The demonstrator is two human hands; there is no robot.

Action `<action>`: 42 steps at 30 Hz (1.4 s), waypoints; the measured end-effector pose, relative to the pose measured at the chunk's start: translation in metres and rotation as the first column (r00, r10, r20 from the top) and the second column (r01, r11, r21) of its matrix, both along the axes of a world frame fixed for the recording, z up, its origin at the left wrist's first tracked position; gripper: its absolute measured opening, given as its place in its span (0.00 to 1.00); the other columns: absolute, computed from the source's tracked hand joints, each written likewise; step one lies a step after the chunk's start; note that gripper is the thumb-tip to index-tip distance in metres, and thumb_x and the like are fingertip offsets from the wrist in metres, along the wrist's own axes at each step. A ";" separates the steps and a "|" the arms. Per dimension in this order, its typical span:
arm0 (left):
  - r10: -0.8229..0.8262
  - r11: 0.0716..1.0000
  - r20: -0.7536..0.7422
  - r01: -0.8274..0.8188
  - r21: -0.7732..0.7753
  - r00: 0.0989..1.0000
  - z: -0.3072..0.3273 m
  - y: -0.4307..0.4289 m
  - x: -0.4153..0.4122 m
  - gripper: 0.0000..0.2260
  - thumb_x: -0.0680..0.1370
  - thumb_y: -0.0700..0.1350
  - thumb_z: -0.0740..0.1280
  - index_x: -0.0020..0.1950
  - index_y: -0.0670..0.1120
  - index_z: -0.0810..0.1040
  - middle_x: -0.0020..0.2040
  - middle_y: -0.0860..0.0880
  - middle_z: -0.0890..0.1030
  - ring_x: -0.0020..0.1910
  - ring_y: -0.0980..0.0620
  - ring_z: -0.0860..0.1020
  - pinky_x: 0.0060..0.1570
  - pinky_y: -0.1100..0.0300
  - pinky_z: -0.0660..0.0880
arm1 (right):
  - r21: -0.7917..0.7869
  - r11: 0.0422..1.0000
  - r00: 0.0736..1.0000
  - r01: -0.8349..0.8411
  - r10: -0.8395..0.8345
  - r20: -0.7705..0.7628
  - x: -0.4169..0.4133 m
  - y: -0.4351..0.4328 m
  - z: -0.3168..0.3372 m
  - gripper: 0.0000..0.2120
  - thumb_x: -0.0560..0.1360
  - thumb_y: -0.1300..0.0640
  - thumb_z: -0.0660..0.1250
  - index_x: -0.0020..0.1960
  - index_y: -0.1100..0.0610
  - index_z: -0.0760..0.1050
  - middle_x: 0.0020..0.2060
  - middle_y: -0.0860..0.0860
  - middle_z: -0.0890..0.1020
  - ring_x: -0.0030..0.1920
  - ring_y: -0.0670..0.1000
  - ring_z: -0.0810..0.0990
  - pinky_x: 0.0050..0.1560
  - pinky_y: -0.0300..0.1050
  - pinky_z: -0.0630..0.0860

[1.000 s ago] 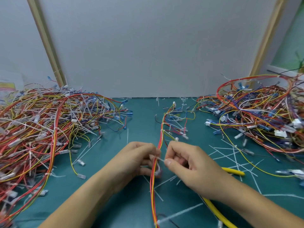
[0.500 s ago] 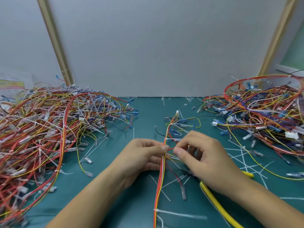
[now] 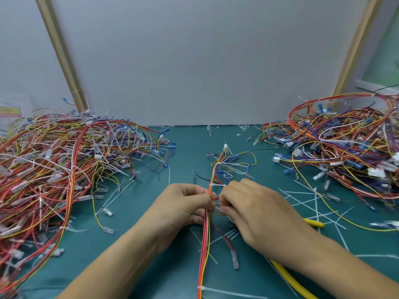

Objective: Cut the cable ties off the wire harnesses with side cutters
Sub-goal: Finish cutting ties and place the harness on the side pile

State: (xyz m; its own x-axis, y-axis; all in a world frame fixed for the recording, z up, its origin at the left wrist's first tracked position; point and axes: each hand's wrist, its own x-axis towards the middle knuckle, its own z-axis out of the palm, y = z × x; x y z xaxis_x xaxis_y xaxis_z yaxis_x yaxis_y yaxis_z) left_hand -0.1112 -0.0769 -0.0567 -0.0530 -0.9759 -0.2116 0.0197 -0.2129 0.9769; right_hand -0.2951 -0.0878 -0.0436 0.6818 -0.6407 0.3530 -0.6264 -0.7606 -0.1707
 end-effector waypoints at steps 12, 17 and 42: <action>0.021 1.000 -0.115 -0.023 -0.011 0.993 0.000 -0.003 -0.001 0.19 0.71 0.49 0.71 0.50 0.33 0.81 0.40 0.39 0.79 0.32 0.50 0.77 0.34 0.63 0.78 | 0.048 0.989 0.986 -0.139 0.143 -0.090 -0.007 -0.003 0.003 0.04 0.80 0.51 0.62 0.47 0.48 0.74 0.43 0.41 0.76 0.46 0.48 0.69 0.50 0.45 0.68; 0.052 0.998 -0.125 -0.054 -0.011 0.991 0.002 -0.001 0.001 0.05 0.74 0.39 0.72 0.38 0.40 0.84 0.35 0.40 0.78 0.27 0.52 0.76 0.28 0.64 0.76 | -0.038 0.998 0.985 -0.044 0.049 0.167 -0.010 -0.004 0.010 0.07 0.76 0.46 0.63 0.41 0.47 0.76 0.38 0.39 0.78 0.44 0.44 0.73 0.49 0.47 0.68; -0.019 0.997 0.009 0.019 -0.070 1.000 -0.003 0.002 -0.003 0.01 0.71 0.32 0.73 0.41 0.35 0.83 0.35 0.41 0.80 0.29 0.52 0.76 0.33 0.62 0.77 | 0.165 0.986 0.998 -0.033 0.025 0.053 -0.011 -0.009 0.001 0.07 0.78 0.55 0.67 0.42 0.52 0.73 0.35 0.43 0.75 0.41 0.44 0.71 0.41 0.37 0.66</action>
